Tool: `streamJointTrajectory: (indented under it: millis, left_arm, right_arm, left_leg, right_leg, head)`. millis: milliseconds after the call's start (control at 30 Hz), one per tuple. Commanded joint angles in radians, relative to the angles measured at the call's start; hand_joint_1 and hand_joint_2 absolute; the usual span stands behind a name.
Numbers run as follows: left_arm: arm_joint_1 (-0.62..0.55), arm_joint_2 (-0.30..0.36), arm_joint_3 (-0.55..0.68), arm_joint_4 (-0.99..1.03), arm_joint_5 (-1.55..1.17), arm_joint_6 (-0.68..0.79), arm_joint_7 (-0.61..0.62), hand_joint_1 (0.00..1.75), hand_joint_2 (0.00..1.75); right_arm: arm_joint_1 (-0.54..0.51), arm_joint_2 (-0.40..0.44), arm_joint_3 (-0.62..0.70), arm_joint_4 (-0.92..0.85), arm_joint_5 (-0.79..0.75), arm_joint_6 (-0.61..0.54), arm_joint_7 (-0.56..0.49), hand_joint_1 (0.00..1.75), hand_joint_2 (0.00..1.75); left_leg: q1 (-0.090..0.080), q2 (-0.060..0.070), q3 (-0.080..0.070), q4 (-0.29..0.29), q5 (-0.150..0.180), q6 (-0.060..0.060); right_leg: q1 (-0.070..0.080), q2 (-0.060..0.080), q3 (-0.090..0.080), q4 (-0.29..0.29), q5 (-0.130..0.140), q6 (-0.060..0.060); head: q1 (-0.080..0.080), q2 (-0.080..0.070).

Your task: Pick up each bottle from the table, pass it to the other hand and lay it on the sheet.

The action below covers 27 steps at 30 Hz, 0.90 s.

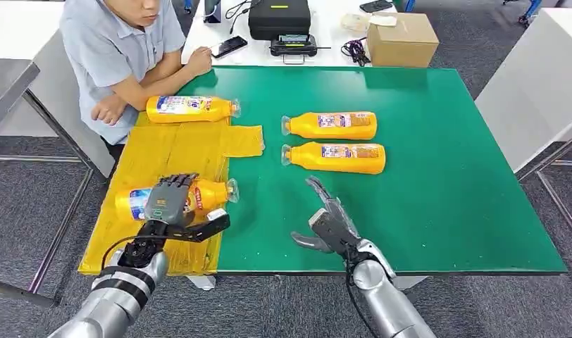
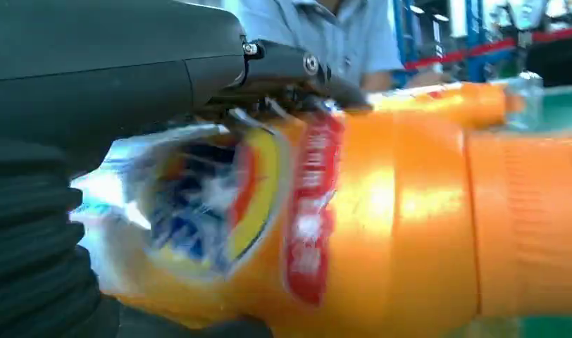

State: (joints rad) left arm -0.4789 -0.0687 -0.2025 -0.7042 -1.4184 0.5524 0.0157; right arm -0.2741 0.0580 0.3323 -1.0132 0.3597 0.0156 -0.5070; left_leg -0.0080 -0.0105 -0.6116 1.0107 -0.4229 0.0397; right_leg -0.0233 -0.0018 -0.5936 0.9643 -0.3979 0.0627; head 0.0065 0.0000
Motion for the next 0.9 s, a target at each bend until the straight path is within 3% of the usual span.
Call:
streamJointTrajectory:
  millis: [33,167,633,900]
  left_arm:
    - [-0.073,0.005,-0.054,0.098,0.090,-0.073,-0.059,0.00,1.75]
    - [-0.079,0.005,-0.070,0.109,0.147,-0.138,-0.083,0.00,1.75]
    - [-0.079,0.007,-0.092,0.127,0.200,-0.140,-0.089,0.00,1.75]
    - [-0.019,0.000,-0.174,-0.059,0.126,0.047,-0.067,0.00,1.75]
  right_arm:
    - [-0.018,0.009,-0.022,0.043,0.001,0.010,-0.003,0.00,1.75]
    - [-0.016,0.007,-0.024,0.043,0.002,0.013,-0.005,0.00,1.75]
    - [-0.021,0.011,-0.030,0.057,0.006,0.020,-0.011,0.00,1.75]
    - [-0.009,0.009,-0.031,0.054,0.012,0.012,-0.015,0.00,1.75]
  left_leg:
    - [0.001,0.000,0.002,0.000,-0.001,-0.002]
    - [0.002,0.000,0.003,0.001,-0.002,-0.003]
    - [0.001,0.001,0.003,0.000,-0.001,-0.002]
    - [0.001,0.000,0.003,0.000,-0.001,-0.002]
  right_leg:
    - [0.001,0.000,0.002,0.000,-0.001,-0.002]
    - [0.002,-0.001,0.004,0.000,-0.001,-0.003]
    - [0.001,0.000,0.003,0.000,0.000,-0.002]
    - [0.001,-0.001,0.003,0.000,-0.001,-0.002]
  head:
    - [0.000,0.000]
    - [0.000,0.000]
    - [0.000,0.000]
    - [0.000,0.000]
